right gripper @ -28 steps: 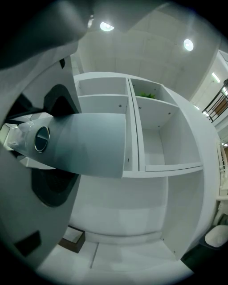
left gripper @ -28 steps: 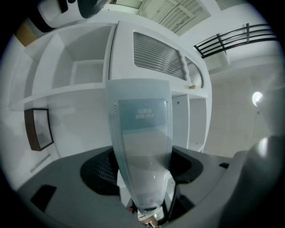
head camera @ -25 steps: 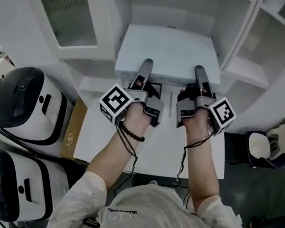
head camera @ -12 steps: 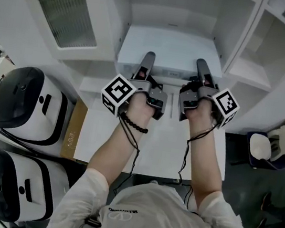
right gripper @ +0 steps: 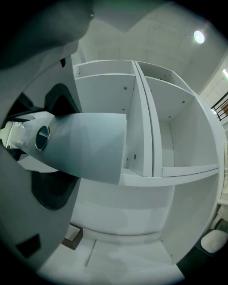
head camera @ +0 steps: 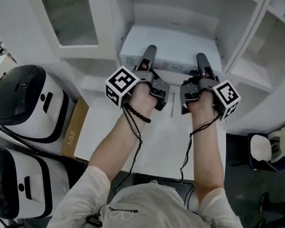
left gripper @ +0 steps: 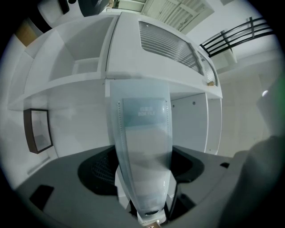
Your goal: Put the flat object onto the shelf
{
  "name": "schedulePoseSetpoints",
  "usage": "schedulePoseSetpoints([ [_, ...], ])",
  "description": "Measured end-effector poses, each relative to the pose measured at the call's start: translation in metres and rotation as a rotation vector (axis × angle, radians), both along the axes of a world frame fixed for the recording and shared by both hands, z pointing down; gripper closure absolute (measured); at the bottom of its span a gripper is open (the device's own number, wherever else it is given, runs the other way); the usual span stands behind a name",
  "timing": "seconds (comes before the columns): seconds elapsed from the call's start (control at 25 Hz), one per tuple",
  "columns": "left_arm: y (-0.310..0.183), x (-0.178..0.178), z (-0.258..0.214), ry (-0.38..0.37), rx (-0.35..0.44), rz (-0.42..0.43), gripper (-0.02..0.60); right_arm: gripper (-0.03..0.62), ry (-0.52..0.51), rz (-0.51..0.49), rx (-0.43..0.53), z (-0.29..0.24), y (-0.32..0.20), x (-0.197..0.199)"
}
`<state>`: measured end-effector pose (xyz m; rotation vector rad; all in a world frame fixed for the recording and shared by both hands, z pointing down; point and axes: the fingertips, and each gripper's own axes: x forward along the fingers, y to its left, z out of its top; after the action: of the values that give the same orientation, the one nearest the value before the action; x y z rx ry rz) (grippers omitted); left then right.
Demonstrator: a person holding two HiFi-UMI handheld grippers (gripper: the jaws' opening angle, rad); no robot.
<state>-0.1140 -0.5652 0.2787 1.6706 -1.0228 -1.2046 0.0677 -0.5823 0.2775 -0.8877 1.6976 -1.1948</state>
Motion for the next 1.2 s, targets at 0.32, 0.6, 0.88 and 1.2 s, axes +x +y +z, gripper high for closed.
schedulePoseSetpoints([
  [0.32, 0.014, -0.008, 0.001, -0.048, 0.044, -0.039, 0.224, 0.255, 0.022, -0.045, 0.1, -0.003, 0.022, -0.002],
  [0.6, 0.071, -0.023, 0.027, -0.184, 0.082, -0.08, 0.319, 0.369, 0.259, 0.1, 0.248, 0.017, 0.079, 0.011],
  [0.88, 0.097, -0.008, -0.028, -0.878, 0.313, -0.261, 0.577, 0.544, 0.819, 0.293, 0.493, -0.023, 0.107, -0.001],
  [1.2, 0.073, 0.032, -0.027, -1.284, 0.317, -0.248, 0.577, 0.584, 1.033, 0.228, 0.465, -0.025, 0.076, -0.029],
])
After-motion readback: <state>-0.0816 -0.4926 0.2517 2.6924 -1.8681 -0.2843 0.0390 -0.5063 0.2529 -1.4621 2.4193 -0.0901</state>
